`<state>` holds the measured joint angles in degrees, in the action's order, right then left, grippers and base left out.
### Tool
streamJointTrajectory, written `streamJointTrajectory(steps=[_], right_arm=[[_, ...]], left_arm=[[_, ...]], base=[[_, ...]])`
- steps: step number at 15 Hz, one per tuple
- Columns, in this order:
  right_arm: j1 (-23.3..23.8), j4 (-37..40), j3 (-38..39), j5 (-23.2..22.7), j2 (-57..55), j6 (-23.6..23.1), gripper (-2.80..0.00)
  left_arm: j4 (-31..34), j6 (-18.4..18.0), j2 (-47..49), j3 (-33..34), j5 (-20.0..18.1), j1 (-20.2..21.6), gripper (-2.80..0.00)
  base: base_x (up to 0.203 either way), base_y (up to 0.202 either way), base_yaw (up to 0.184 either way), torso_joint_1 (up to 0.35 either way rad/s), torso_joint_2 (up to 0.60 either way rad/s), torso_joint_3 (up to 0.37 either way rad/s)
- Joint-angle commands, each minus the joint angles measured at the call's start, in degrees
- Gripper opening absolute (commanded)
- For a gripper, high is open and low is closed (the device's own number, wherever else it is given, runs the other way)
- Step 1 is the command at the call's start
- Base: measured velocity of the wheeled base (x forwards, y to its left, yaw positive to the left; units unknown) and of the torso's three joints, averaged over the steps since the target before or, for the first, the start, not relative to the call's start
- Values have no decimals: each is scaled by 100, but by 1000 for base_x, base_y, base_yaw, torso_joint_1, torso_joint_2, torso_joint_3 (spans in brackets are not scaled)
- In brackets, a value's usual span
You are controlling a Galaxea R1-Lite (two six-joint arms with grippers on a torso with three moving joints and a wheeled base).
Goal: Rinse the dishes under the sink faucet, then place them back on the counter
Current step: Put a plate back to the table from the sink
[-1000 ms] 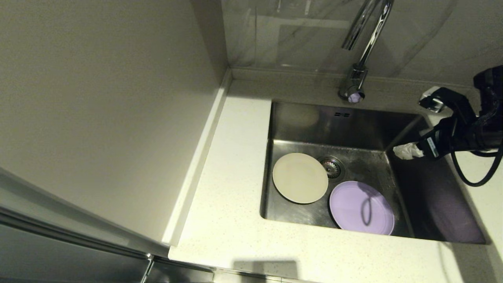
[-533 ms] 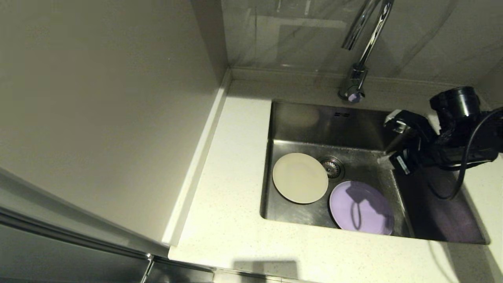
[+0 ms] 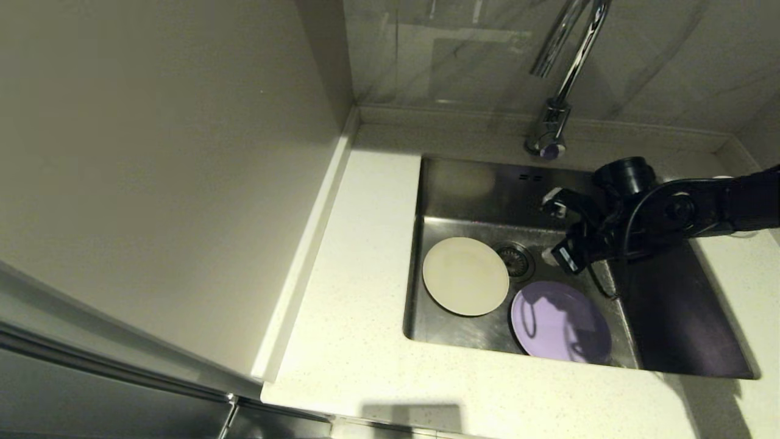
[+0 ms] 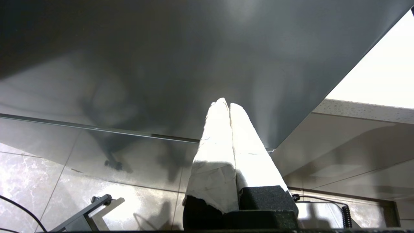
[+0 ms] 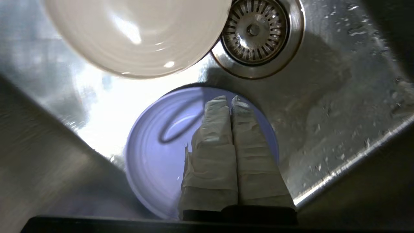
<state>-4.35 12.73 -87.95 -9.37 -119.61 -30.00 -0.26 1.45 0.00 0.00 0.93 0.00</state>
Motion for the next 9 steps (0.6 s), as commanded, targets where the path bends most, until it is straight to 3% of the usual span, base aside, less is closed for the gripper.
streamJointTrajectory(steps=[1,2,5,9], right_arm=[[-65,-69,-203,79,-531,-20,-165],[-73,-110,-278,90,-644,-26,0],[-75,-123,-541,-19,-1018,-37,0],[-81,-85,-1018,-610,-1507,-41,0]], left_arm=[[-1,4,-18,0,3,0,-280],[-1,-2,-18,0,3,0,-280],[-1,-4,-18,0,3,0,-280],[-1,-2,-18,0,3,0,-280]], base=[[0,0,0,0,0,0],[0,0,0,0,0,0],[0,0,0,0,0,0],[0,0,0,0,0,0]])
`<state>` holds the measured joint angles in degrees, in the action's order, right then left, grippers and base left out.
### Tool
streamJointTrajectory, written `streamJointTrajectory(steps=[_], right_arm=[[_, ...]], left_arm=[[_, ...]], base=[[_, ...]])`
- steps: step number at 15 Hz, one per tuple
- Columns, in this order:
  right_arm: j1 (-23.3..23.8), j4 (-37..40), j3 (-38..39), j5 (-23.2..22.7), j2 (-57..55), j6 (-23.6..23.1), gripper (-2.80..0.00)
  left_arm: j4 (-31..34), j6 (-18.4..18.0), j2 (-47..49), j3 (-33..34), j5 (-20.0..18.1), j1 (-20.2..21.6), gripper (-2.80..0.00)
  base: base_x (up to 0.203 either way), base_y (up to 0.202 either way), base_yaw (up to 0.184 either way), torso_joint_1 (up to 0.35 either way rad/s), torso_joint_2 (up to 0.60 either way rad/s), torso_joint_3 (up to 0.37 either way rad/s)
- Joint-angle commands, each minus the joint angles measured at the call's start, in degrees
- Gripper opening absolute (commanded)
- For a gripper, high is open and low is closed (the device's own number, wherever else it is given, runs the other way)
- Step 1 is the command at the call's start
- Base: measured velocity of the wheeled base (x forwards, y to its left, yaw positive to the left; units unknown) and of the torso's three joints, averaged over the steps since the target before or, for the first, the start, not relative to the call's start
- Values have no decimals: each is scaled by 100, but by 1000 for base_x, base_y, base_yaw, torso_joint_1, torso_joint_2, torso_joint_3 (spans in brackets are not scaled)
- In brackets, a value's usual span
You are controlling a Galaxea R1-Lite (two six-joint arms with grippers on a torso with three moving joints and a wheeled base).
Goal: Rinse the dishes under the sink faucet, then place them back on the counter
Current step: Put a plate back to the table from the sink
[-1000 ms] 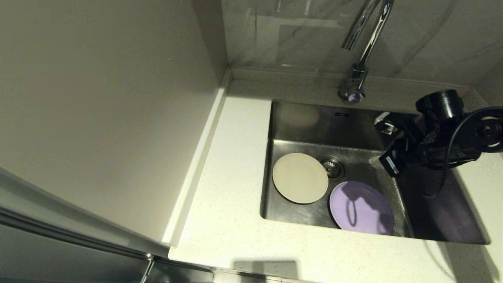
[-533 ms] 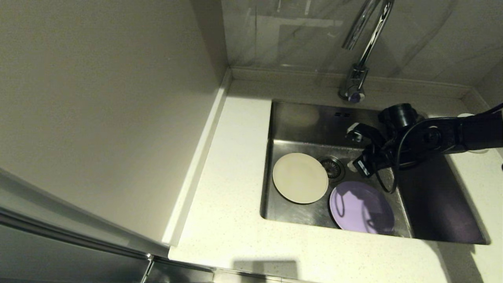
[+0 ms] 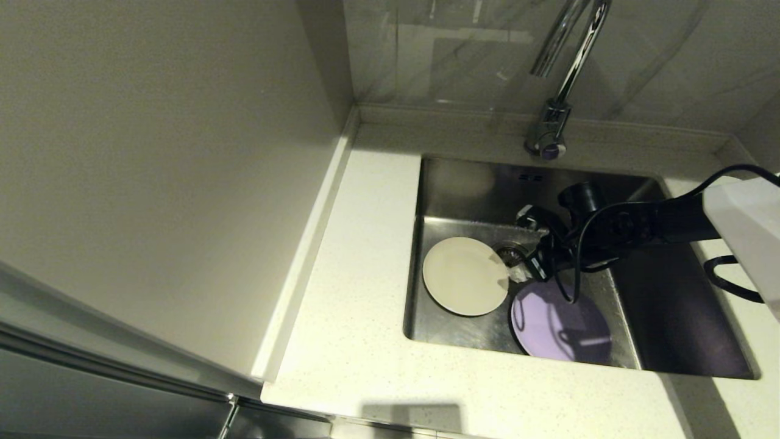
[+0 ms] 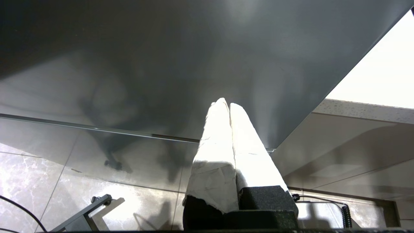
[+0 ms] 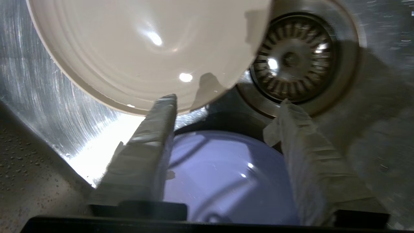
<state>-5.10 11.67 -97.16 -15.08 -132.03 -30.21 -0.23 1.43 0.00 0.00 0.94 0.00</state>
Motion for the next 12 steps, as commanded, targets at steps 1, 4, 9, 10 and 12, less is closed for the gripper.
streamJointTrajectory(steps=[1,4,9,10,12], right_arm=[[-18,35,-134,-61,-363,-14,0],[-43,37,-484,-56,-655,26,0],[-79,10,-1050,-11,-938,411,0],[-79,2,-1082,-2,-978,426,0],[-79,16,-1247,8,-1086,450,0]], left_arm=[[-4,7,-18,0,3,0,-280],[-4,3,-18,0,3,-3,-280],[-4,7,-18,0,3,0,-280],[-4,3,-18,0,3,0,-280],[-4,7,-18,0,3,-5,-280]], base=[[0,0,0,0,0,0],[0,0,0,0,0,0],[0,0,0,0,0,0],[0,0,0,0,0,0],[0,0,0,0,0,0]])
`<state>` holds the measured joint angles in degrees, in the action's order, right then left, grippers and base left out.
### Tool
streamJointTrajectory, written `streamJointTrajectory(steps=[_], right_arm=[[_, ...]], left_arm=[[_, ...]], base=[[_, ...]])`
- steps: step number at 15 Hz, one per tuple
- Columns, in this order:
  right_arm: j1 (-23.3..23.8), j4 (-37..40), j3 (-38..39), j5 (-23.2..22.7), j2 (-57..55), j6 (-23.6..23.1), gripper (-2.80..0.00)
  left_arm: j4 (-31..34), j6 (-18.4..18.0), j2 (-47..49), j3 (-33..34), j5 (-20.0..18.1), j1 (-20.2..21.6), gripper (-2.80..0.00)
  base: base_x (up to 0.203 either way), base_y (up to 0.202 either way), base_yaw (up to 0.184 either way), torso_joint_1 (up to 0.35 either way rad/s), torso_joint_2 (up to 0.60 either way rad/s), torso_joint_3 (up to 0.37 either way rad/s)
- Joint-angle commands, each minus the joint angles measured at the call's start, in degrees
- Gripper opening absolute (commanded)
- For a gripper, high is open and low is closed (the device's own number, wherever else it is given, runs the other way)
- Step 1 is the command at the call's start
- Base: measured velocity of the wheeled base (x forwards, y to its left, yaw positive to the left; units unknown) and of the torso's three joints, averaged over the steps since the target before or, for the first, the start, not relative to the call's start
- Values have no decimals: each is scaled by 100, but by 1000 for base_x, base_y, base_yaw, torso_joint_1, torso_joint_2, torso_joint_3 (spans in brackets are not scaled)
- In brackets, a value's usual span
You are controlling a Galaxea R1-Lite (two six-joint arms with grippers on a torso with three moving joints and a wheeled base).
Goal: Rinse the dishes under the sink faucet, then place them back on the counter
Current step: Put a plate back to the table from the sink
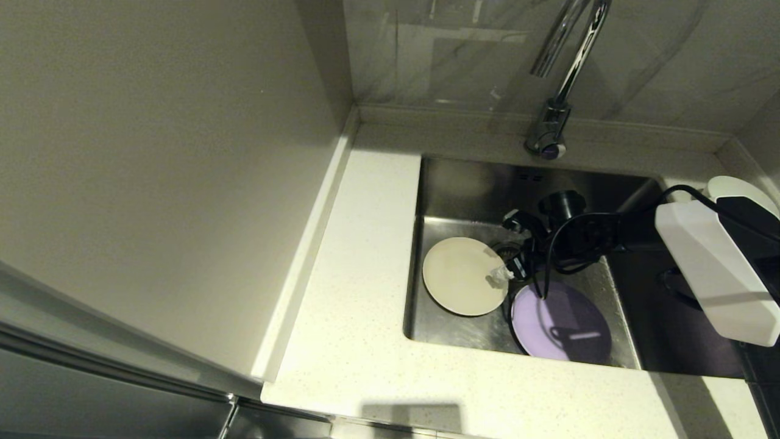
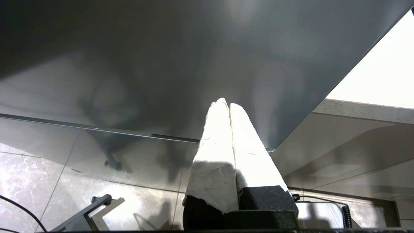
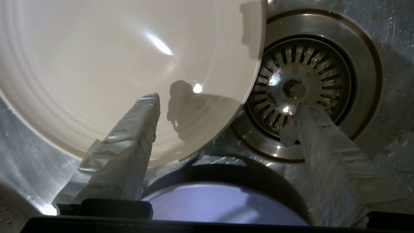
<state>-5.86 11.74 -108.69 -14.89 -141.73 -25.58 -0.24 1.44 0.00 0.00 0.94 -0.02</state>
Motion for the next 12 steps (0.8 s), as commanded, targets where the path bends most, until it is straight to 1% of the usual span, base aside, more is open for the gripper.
streamJointTrajectory(steps=[1,3,12], right_arm=[[-2,20,-161,-5,-169,15,0],[-2,26,-302,-4,-305,86,0],[-2,-14,-354,-5,-531,92,0]], left_arm=[[-2,5,-18,0,3,2,-280],[-2,5,-18,0,3,2,-280],[-2,1,-18,0,3,-2,-280]], base=[[0,0,0,0,0,0],[0,0,0,0,0,0],[0,0,0,0,0,0]])
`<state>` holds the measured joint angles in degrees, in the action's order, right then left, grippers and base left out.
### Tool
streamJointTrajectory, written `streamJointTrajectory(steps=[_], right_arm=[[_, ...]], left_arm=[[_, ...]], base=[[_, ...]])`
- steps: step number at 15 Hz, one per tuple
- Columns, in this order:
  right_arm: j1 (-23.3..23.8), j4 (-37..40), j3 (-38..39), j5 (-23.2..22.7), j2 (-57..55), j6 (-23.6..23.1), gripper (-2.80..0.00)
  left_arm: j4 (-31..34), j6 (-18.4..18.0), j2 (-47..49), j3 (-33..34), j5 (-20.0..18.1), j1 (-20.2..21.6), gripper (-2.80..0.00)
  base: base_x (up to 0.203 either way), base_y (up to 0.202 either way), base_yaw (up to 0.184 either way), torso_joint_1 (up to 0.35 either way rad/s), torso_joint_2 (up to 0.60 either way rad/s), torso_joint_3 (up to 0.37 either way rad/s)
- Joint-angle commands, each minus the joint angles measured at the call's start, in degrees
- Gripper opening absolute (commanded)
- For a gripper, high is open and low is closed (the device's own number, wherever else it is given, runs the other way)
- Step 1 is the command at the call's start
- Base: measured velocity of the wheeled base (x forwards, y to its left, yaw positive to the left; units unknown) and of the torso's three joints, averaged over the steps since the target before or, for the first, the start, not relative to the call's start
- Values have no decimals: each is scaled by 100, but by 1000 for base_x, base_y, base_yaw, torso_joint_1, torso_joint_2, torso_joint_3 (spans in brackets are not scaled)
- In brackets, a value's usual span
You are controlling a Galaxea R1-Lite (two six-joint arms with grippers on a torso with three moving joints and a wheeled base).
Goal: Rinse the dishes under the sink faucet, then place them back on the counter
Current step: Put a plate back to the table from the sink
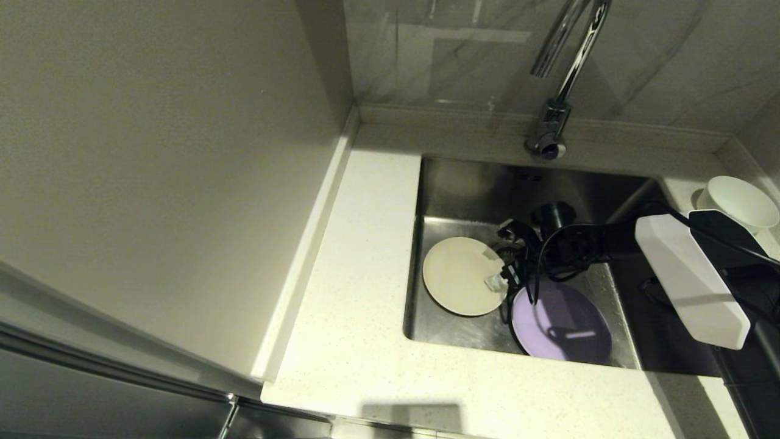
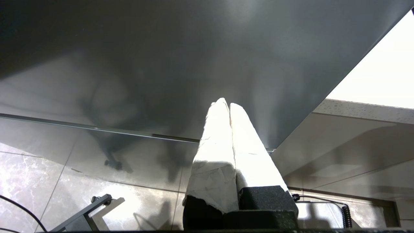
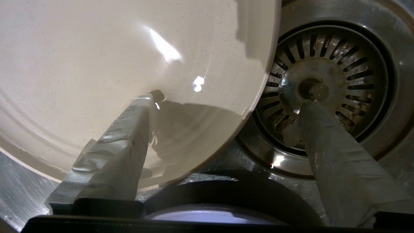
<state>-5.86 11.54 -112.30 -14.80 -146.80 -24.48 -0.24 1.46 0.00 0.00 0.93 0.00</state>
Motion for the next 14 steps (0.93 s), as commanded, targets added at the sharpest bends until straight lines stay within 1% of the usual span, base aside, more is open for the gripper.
streamJointTrajectory(steps=[1,2,9,11,14], right_arm=[[-11,6,6,-14,-24,-22,-138],[-11,6,6,-14,-24,-31,-280],[-55,6,33,8,2,-22,-280],[-72,-9,-1,255,11,-5,-280],[-72,-418,-7,342,27,1,-280]], left_arm=[[-2,-1,-23,0,4,0,-280],[-2,3,-18,0,4,0,-280],[-2,-3,-18,0,4,0,-280],[-2,3,-18,0,4,0,-280],[-2,3,-18,0,4,0,-280]], base=[[0,0,0,0,0,0],[0,0,0,0,0,0],[0,0,0,0,0,0],[0,0,0,0,0,0],[0,0,0,0,0,0]])
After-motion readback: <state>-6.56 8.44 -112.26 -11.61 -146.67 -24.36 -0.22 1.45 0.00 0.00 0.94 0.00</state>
